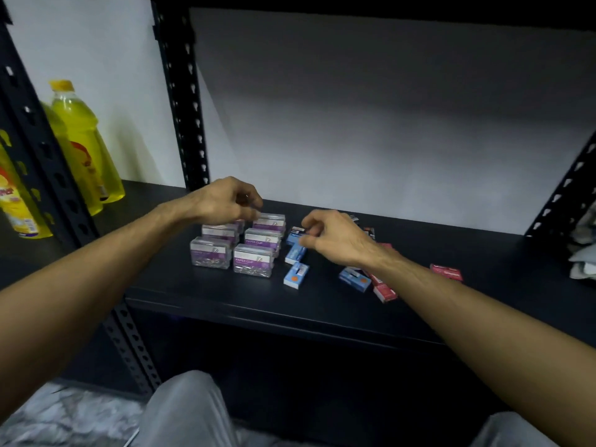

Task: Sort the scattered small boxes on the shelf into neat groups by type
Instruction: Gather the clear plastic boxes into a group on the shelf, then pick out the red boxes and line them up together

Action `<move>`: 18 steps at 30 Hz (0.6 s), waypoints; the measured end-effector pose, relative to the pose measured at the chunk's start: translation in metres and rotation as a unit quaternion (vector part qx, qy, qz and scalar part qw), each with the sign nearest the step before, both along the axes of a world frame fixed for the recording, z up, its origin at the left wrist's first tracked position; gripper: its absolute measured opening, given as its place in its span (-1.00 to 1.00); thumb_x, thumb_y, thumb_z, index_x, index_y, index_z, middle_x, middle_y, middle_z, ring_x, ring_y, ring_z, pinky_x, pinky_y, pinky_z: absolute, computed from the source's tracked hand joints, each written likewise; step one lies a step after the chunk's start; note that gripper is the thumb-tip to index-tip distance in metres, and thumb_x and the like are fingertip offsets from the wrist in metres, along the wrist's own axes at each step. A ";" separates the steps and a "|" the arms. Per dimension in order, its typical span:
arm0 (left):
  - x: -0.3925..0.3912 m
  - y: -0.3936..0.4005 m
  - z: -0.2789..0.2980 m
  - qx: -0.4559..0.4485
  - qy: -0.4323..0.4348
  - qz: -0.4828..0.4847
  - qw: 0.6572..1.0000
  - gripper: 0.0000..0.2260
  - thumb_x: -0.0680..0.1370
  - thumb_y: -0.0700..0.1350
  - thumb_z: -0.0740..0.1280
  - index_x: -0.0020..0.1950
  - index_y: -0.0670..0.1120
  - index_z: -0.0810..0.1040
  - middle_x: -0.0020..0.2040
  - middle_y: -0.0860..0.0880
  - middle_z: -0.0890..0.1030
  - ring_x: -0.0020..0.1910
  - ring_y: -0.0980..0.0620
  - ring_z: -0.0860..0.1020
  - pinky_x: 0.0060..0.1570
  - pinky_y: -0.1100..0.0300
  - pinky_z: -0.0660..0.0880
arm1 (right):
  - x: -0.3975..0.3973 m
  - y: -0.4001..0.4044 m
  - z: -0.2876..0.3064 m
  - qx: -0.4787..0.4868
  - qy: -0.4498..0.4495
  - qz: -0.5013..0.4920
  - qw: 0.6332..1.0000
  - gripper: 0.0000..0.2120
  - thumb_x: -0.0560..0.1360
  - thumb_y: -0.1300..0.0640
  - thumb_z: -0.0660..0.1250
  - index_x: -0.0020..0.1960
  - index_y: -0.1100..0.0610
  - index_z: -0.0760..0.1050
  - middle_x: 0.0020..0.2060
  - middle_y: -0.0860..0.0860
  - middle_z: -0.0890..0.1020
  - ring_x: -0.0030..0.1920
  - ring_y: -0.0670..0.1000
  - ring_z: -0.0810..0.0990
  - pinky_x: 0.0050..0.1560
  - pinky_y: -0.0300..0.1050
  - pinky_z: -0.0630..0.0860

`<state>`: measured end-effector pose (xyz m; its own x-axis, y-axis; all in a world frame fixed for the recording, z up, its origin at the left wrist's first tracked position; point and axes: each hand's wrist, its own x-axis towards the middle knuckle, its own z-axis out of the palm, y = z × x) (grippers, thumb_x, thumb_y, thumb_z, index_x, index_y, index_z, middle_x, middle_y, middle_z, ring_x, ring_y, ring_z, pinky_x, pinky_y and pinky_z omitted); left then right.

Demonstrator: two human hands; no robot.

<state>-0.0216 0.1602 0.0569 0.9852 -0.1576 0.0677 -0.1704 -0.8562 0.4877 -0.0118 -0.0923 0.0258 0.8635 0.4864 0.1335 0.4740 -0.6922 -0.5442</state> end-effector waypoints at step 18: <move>0.079 -0.202 -0.035 -0.025 0.026 -0.133 0.990 -0.86 0.55 -0.17 0.40 0.10 -0.04 0.61 -0.18 0.09 0.63 -0.16 0.12 0.61 -0.21 0.35 0.45 | 0.023 -0.199 0.007 -0.005 0.023 -0.179 0.984 -0.78 0.58 0.18 0.32 0.21 0.09 0.55 0.07 -0.02 0.63 0.07 -0.03 0.60 0.07 -0.17 0.50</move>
<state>0.0577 -0.0418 0.0217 0.9118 -0.4093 0.0334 -0.3605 -0.7586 0.5428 0.0115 -0.2915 0.0330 0.9846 0.1512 0.0879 0.1745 -0.8156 -0.5516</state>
